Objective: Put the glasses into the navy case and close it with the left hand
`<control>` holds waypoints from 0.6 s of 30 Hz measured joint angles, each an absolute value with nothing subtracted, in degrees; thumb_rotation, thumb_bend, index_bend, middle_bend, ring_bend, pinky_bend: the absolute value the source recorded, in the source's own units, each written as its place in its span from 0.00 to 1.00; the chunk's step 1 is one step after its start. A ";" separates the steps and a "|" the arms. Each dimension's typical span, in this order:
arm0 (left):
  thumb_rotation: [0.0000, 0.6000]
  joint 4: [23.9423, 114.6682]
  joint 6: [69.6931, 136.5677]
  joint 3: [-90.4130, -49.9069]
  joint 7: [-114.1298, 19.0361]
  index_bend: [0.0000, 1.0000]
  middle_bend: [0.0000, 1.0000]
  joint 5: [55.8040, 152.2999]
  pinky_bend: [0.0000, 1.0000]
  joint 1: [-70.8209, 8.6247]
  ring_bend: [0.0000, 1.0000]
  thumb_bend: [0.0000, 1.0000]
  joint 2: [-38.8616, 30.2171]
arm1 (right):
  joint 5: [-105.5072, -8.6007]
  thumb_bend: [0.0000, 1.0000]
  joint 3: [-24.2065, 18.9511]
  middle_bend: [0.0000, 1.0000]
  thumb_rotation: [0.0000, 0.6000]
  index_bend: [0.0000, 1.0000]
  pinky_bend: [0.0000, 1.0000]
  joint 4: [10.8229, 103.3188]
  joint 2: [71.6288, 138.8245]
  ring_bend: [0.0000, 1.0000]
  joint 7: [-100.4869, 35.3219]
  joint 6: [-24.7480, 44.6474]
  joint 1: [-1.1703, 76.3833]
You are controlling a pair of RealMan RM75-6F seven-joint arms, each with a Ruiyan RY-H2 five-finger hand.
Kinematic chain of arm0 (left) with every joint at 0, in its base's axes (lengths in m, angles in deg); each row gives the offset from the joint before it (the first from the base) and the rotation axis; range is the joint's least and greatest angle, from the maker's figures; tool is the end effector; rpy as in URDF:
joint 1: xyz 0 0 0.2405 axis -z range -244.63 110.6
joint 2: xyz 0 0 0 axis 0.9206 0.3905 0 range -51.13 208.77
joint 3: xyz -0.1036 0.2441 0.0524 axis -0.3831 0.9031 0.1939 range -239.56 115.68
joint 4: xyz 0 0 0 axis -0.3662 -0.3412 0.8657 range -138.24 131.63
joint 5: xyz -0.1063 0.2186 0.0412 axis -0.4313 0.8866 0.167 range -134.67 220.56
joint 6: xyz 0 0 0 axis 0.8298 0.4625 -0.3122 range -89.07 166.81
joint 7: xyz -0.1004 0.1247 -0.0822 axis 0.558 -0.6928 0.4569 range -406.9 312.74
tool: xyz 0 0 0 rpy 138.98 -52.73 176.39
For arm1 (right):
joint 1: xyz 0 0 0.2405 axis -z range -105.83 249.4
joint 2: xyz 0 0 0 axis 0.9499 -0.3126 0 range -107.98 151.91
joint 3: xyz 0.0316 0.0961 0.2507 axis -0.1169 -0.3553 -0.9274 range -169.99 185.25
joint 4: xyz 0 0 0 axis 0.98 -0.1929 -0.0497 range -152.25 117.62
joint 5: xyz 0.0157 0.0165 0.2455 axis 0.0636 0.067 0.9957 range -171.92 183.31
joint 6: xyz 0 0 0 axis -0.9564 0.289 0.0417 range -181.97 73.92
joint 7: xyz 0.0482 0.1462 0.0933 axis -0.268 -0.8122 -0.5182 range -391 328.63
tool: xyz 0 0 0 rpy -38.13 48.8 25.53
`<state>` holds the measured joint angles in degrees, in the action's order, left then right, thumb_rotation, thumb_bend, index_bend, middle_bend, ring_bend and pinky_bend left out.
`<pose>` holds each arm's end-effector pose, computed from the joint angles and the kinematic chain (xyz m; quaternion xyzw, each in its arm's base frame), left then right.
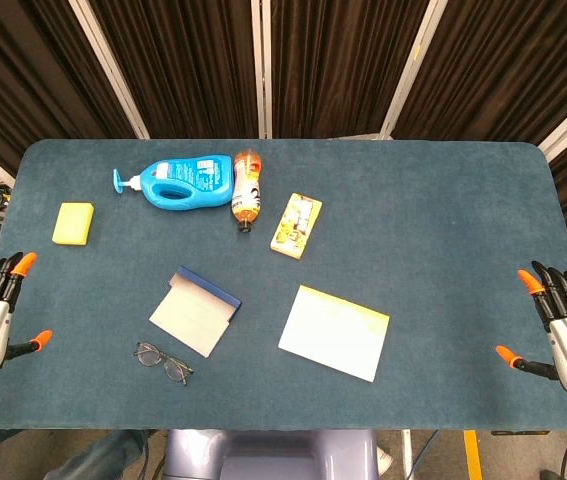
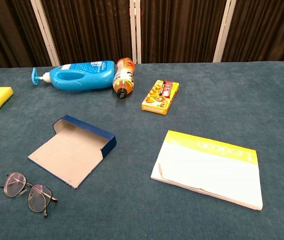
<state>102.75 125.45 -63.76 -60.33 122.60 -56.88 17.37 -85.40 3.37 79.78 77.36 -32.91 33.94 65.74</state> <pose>-0.2844 0.2385 0.1306 -0.5954 -0.3762 -0.3810 0.5990 -0.3057 -0.2314 0.1797 0.6188 -0.3265 0.4230 0.5758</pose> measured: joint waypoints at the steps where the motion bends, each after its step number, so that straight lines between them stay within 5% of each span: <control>1: 1.00 102.60 125.55 -63.70 -60.30 0.00 0.00 123.15 0.00 -57.02 0.00 0.00 17.38 | -85.39 0.00 3.36 0.00 1.00 0.00 0.00 79.80 77.39 0.00 -32.85 33.99 65.78; 8: 1.00 101.82 123.94 -62.69 -59.87 0.01 0.00 126.42 0.00 -56.87 0.00 0.00 17.07 | -85.56 0.00 3.40 0.00 1.00 0.00 0.00 80.06 77.23 0.00 -33.20 34.12 65.89; 12: 1.00 101.85 121.10 -61.45 -60.04 0.12 0.00 128.80 0.00 -55.87 0.00 0.02 16.48 | -85.60 0.00 3.41 0.00 1.00 0.00 0.00 80.13 77.15 0.00 -33.38 34.11 65.90; 18: 1.00 100.68 112.61 -60.16 -63.51 0.28 0.00 129.94 0.00 -52.37 0.00 0.27 12.44 | -85.02 0.00 3.45 0.00 1.00 0.00 0.00 79.91 77.05 0.00 -33.81 33.14 65.67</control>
<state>100.68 112.61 -60.16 -63.51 129.94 -52.37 12.44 -85.02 3.45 79.91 77.05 -33.81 33.14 65.67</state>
